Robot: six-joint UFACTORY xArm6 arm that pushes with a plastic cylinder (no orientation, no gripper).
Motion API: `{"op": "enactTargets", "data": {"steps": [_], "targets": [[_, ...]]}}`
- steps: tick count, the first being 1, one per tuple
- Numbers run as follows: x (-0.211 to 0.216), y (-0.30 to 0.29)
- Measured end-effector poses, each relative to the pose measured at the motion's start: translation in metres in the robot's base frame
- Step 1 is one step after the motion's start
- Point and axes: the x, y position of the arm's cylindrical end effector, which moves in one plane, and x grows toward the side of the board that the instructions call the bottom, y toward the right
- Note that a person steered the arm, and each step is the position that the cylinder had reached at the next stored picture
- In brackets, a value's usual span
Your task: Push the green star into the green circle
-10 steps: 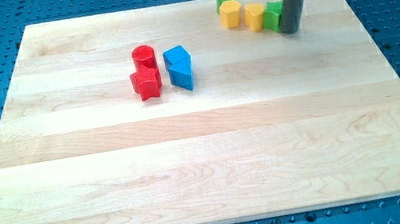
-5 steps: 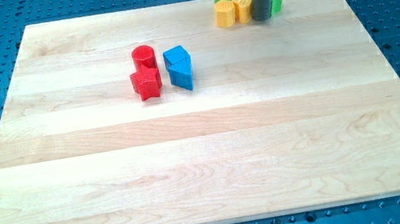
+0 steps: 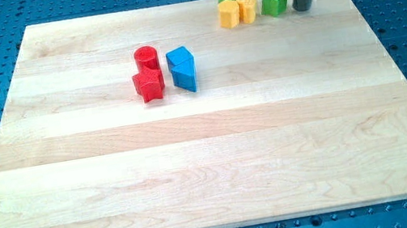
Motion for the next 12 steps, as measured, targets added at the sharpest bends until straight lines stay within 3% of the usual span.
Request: {"op": "enactTargets", "data": {"steps": [5, 6, 10, 12], "targets": [[-0.019, -0.023], [-0.054, 0.010], [-0.060, -0.088], [-0.060, -0.085]]}}
